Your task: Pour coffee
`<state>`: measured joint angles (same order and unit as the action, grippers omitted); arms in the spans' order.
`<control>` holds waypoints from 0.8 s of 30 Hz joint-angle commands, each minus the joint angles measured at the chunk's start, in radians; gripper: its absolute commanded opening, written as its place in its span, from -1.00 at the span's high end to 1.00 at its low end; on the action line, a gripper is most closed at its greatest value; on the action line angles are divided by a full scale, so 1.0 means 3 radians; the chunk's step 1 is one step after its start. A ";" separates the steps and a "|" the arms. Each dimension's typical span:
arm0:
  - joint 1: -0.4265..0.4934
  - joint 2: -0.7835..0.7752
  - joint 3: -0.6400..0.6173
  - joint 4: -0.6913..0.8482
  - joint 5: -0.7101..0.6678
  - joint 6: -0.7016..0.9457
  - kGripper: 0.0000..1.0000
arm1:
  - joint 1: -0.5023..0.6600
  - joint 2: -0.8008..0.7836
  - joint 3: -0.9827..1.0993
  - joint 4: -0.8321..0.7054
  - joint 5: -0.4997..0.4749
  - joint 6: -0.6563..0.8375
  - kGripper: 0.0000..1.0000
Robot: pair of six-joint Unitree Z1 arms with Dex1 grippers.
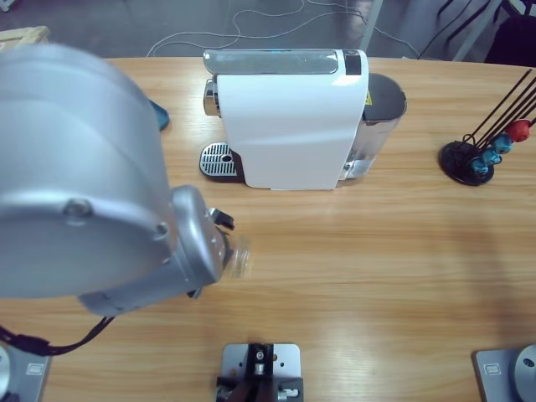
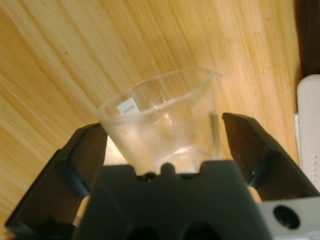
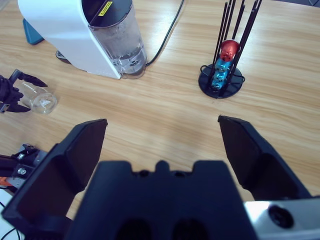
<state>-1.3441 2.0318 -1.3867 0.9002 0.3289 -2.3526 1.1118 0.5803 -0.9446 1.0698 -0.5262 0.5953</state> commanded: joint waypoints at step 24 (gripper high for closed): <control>0.0078 -0.0839 0.0875 -0.0888 0.0601 0.2645 1.00 | 0.0011 -0.0022 0.0086 0.0008 0.0067 0.0015 -1.00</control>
<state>-1.3324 1.8800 -1.1723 0.6540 0.4643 -1.7893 1.1118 0.5802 -0.9446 1.0698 -0.5251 0.5953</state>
